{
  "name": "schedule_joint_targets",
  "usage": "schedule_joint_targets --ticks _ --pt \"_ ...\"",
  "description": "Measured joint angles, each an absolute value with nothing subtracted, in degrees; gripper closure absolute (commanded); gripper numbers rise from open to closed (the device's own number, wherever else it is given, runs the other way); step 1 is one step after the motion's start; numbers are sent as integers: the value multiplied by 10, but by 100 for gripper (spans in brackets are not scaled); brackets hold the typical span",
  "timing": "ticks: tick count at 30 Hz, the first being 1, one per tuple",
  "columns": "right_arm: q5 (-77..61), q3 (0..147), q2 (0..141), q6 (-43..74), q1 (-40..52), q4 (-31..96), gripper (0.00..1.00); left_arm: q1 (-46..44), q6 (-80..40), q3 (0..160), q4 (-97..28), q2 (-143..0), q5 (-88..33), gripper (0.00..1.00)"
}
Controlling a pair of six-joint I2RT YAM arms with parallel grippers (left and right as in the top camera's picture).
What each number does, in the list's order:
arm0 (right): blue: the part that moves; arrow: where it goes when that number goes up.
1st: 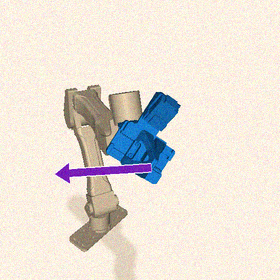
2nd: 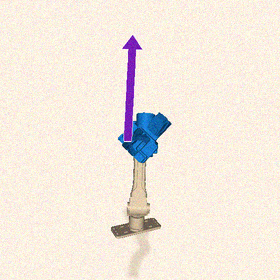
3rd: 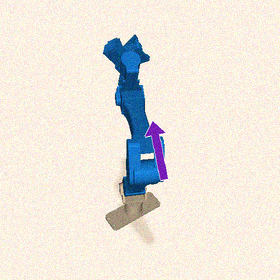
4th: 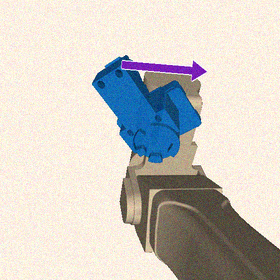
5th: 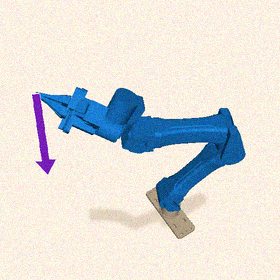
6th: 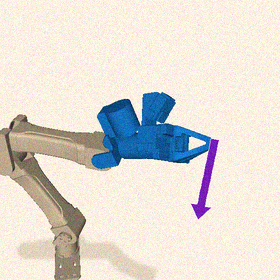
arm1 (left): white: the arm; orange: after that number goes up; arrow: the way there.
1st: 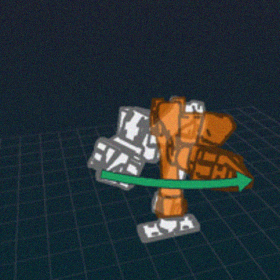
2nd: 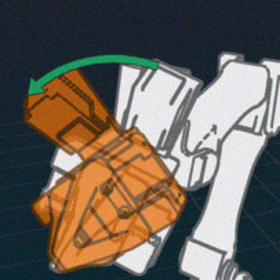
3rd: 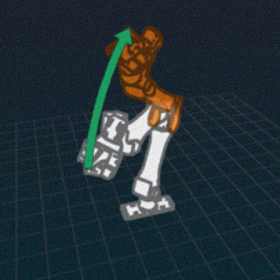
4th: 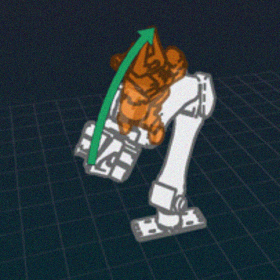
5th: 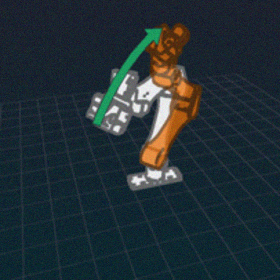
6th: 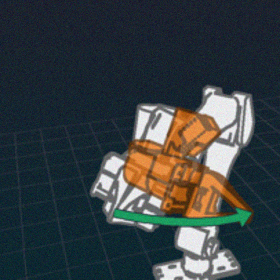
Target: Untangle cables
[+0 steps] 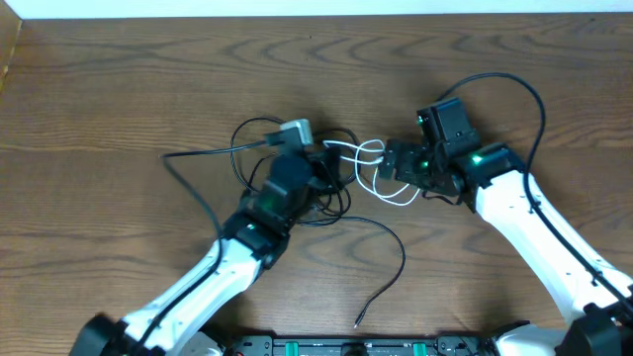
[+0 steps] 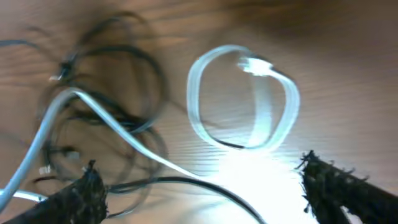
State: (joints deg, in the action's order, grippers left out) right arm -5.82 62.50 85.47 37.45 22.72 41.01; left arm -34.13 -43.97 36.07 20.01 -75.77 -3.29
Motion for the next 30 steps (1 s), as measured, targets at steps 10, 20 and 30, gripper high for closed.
schedule_joint_targets --ticks 10,20,30 --pt "116 624 853 448 186 559 1 -423 -452 361 292 -878 -46 92" --pt "71 624 853 499 138 567 1 -457 -457 361 344 -990 -5 44" --pt "14 624 853 505 139 560 1 -456 -463 361 350 -1004 1 33"
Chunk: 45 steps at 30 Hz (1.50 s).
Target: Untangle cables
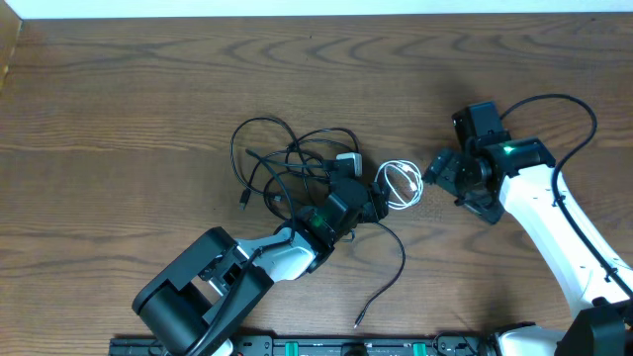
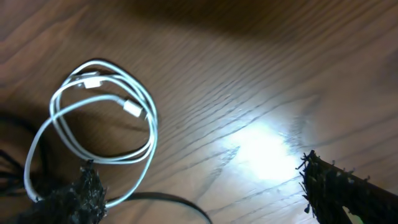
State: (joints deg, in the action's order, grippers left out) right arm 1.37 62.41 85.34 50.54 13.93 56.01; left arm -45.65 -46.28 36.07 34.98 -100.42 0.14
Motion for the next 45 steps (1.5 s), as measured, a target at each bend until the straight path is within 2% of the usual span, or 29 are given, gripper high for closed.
schedule_joint_targets --ticks 8,13,18,27,33,35,38,42,45 --pt "-3 623 853 507 142 536 3 -457 -448 361 338 -1004 1 33" --pt "-3 585 853 492 153 462 20 -456 -445 361 336 -1004 2 33" --pt "1 511 853 467 179 356 31 -456 -445 361 336 -1004 2 33" --pt "23 453 893 372 193 230 31 -456 -445 361 335 -1004 1 33" --pt "39 453 948 327 193 185 37 -456 -445 361 335 -1004 1 33" --pt "44 454 954 317 194 169 44 -456 -445 361 334 -1004 1 33" --pt "53 459 965 302 194 162 65 -456 -445 361 334 -1004 1 33" --pt "64 464 978 279 194 145 85 -456 -445 361 332 -1004 1 33" --pt "72 466 983 271 194 137 94 -456 -445 361 328 -1004 1 33"
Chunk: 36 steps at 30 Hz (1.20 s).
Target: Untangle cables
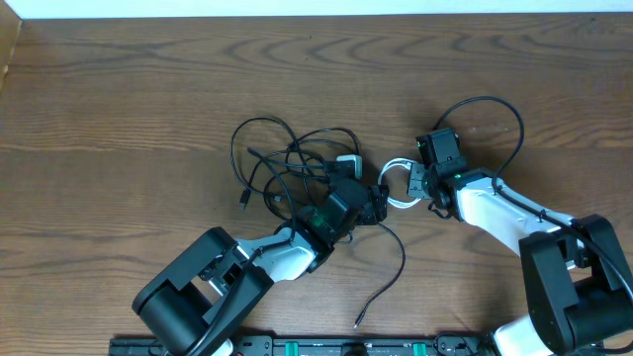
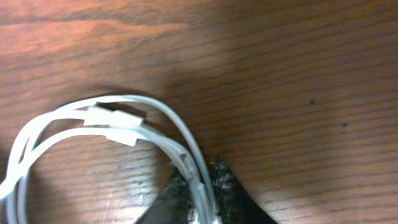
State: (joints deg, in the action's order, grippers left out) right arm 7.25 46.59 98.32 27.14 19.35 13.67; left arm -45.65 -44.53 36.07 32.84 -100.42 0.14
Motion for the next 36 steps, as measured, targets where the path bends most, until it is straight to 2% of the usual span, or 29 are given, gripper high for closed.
schedule_joint_targets --ticks 4,6,13,21,22,23,29,36 --pt "94 468 986 269 194 139 95 -456 -445 361 318 -1004 1 33" --pt "102 468 986 268 194 140 99 -456 -445 361 319 -1004 1 33" --pt "111 470 986 273 186 150 99 -456 -445 361 319 -1004 1 32" --pt "78 480 984 280 120 173 99 -456 -445 361 319 -1004 1 32" --pt "74 480 981 280 112 179 99 -456 -445 361 319 -1004 1 30" --pt "70 480 978 278 103 186 99 -456 -445 361 319 -1004 1 25" --pt "59 472 906 265 54 218 99 -456 -439 361 333 -996 -19 19" --pt "58 472 784 252 -12 216 99 -456 -374 361 328 -896 -62 10"
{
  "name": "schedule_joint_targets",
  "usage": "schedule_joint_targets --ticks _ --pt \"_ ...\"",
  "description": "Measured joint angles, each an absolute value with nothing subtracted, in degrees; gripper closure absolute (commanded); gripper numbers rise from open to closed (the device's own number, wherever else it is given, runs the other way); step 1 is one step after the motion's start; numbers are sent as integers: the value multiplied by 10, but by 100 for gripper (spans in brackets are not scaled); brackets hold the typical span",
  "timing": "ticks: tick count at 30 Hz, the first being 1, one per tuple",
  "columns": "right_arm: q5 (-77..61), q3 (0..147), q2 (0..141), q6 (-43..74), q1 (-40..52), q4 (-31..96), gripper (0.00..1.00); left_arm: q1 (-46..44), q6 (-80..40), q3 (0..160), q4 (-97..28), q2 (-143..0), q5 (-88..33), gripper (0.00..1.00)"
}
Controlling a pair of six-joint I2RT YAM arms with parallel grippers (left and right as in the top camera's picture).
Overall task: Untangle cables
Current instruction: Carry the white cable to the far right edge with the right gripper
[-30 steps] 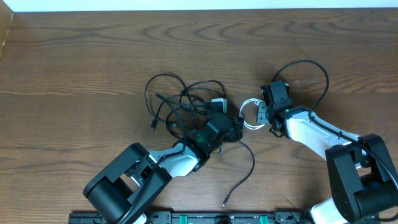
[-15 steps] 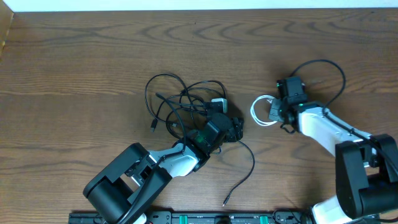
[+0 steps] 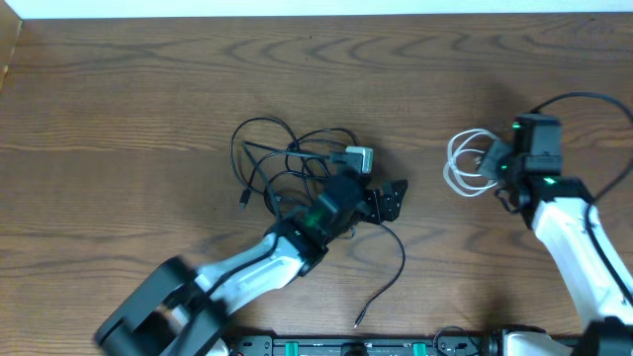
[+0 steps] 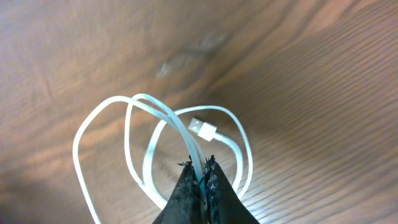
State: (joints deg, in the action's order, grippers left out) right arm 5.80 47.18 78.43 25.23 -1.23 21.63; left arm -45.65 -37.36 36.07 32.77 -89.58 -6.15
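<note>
My right gripper [image 4: 200,169] is shut on a strand of the white cable [image 4: 134,102]. The cable hangs from it in a few loops, with a white plug [image 4: 202,129] showing. In the overhead view the white cable [image 3: 461,163] sits at the right by my right gripper [image 3: 497,166], well apart from the black cables. The black cable tangle [image 3: 287,163] lies at mid-table. My left gripper [image 3: 389,200] is at the tangle's right edge; its jaws are too small to read.
A single black cable [image 3: 401,259] curves from the tangle toward the front edge and ends in a loose tip [image 3: 359,320]. The brown wooden table [image 3: 119,89] stretches bare to the left and back. The right arm's own black lead arcs behind it.
The right gripper, shut on the white cable beside the left gripper, now holds it well to the right, away from the black tangle. The left gripper stays about where it was.
At first the white cable lay looped against the black tangle between both grippers, the right one open. Then it lay coiled by the left gripper with the right gripper open further off. The right gripper then shut on it, and now holds it off to the right.
</note>
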Motion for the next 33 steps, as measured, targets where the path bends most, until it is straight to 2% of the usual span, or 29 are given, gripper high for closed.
schedule_joint_targets --ticks 8,15,19,21,23,28,33 --pt "58 472 755 234 -67 255 99 -457 -269 361 289 -767 -61 8" --pt "58 472 782 248 -68 307 96 -456 -238 361 208 -733 19 6" --pt "60 472 823 271 -68 312 71 -456 -233 361 166 -733 75 1" --pt "65 472 856 281 -68 305 66 -456 -222 361 150 -733 100 1" --pt "73 472 874 284 -68 299 53 -456 -207 361 148 -731 112 1" --pt "103 472 913 292 -68 293 31 -456 -183 361 130 -713 161 0" --pt "126 472 934 296 -69 284 24 -456 -176 361 95 -694 219 0"
